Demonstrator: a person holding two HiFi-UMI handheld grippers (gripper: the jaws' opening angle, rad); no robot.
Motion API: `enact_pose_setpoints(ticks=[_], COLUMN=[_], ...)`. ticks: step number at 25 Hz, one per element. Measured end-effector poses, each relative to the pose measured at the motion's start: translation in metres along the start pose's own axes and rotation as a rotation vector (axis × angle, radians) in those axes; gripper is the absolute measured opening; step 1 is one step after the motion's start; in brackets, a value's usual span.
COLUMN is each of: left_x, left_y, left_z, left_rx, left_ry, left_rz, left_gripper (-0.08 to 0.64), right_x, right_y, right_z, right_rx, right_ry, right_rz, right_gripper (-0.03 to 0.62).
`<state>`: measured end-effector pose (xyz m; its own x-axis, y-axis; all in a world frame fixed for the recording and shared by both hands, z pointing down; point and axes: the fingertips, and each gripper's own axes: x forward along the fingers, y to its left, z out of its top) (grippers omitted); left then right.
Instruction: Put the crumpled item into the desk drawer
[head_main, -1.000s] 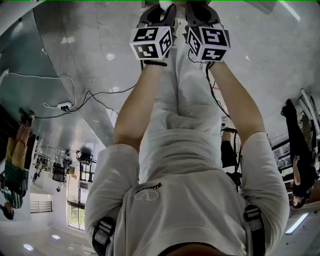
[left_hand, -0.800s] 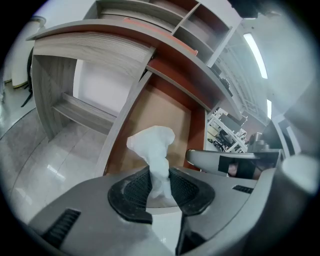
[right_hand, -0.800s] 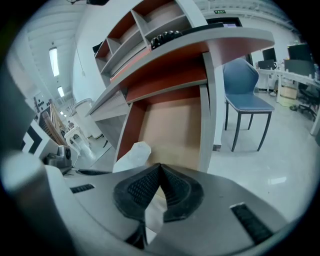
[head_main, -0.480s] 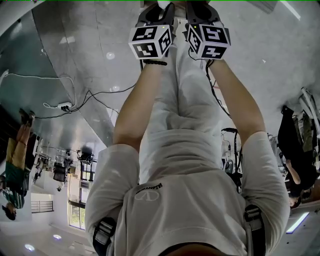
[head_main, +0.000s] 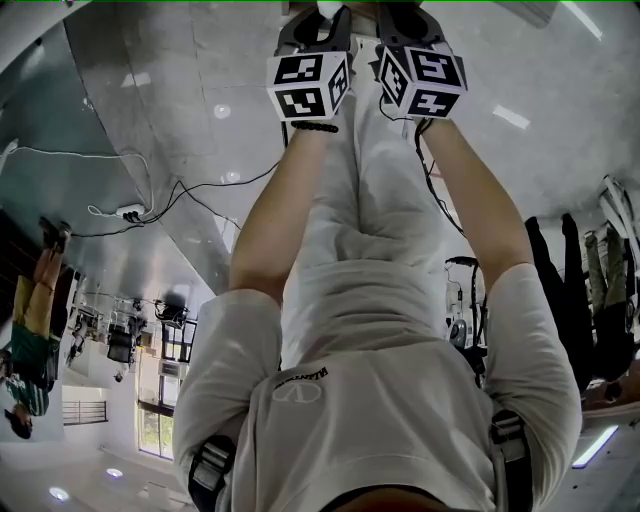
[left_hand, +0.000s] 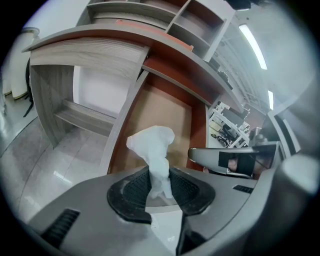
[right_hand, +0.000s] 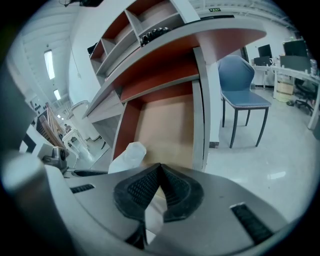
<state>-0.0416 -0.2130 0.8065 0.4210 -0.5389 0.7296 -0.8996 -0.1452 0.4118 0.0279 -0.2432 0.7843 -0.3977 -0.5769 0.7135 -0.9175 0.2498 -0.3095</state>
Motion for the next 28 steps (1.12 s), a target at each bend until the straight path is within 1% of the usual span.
enact_pose_setpoints(ticks=[3, 9, 15, 19, 24, 28], left_x=[0.000, 0.001, 0.003, 0.004, 0.003, 0.003], left_y=[0.000, -0.001, 0.001, 0.004, 0.002, 0.003], left_z=[-0.003, -0.007, -0.007, -0.012, -0.010, -0.010], left_rx=[0.016, 0.023, 0.043, 0.042, 0.039, 0.033], left_ry=[0.008, 0.030, 0.030, 0.037, 0.032, 0.028], left_rz=[0.004, 0.001, 0.007, -0.002, 0.002, 0.001], left_gripper=[0.105, 0.115, 0.129, 0.149, 0.154, 0.185], right_x=[0.000, -0.001, 0.002, 0.005, 0.003, 0.001], right_y=[0.000, 0.000, 0.001, 0.006, 0.007, 0.007], right_z=[-0.001, -0.001, -0.002, -0.006, -0.001, -0.001], right_rx=[0.007, 0.012, 0.003, -0.002, -0.003, -0.005], right_ry=[-0.004, -0.005, -0.006, -0.004, -0.010, -0.011], right_rz=[0.000, -0.006, 0.000, 0.000, 0.009, 0.010], right_gripper=[0.000, 0.000, 0.000, 0.000, 0.000, 0.000])
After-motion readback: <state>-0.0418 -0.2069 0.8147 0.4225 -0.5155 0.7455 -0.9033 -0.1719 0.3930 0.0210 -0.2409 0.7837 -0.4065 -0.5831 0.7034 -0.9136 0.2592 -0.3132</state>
